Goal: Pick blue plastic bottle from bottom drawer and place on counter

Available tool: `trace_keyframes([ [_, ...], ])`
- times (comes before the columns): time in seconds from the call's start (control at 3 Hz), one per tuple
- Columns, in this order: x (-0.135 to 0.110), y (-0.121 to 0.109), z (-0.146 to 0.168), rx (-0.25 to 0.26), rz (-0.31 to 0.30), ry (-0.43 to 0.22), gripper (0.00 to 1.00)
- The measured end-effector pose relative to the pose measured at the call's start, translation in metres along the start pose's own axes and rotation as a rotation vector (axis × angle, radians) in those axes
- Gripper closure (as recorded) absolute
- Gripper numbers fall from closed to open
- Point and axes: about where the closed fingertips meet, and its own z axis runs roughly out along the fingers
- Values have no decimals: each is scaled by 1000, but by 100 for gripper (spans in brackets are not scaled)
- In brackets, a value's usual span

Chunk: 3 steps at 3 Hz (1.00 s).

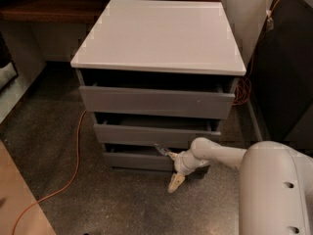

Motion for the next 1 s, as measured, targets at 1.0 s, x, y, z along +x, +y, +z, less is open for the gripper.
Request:
trace_keyframes([
  [1.0, 32, -27, 44, 45, -24, -13, 0],
])
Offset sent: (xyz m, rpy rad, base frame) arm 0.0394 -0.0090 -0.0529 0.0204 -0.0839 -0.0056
